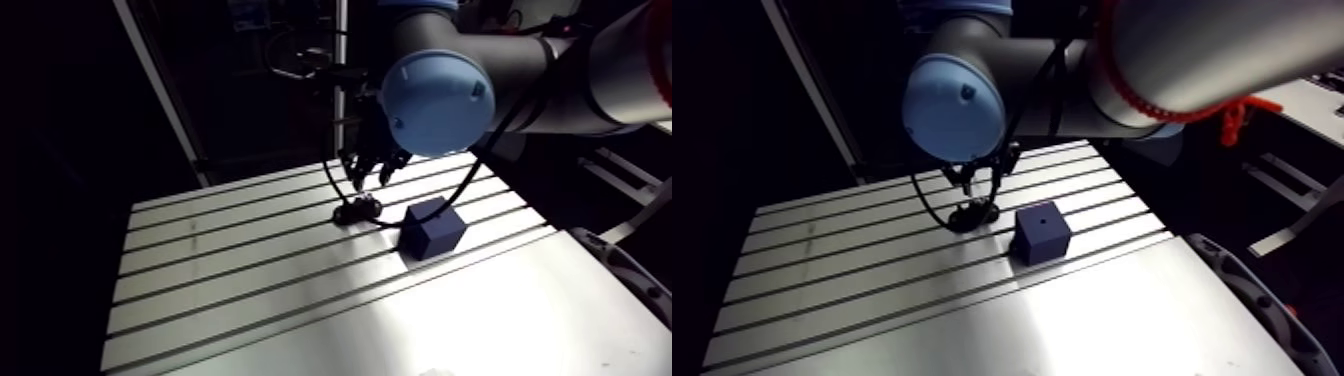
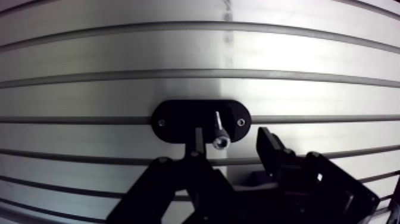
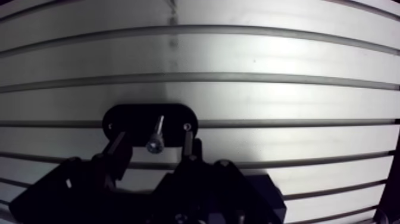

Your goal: Pick up the M10 bolt and insert it into the hole until fully seated.

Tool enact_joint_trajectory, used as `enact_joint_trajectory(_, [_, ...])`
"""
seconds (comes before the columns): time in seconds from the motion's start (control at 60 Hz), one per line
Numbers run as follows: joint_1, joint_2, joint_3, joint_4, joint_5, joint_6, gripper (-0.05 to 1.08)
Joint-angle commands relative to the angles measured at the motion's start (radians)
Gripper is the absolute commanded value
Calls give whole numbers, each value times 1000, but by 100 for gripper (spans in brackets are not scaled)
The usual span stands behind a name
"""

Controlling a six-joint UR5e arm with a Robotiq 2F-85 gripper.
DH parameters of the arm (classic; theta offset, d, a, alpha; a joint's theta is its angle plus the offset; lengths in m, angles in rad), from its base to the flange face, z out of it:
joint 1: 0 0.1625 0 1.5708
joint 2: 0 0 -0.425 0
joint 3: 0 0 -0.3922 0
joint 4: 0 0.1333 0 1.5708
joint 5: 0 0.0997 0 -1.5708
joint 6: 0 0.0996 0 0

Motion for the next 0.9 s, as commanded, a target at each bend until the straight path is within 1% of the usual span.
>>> enact_joint_trajectory(0.017, [1, 8, 0, -2, 0, 0, 44])
enact_joint_trajectory(0.9, [1, 13, 14, -2, -3, 2, 44])
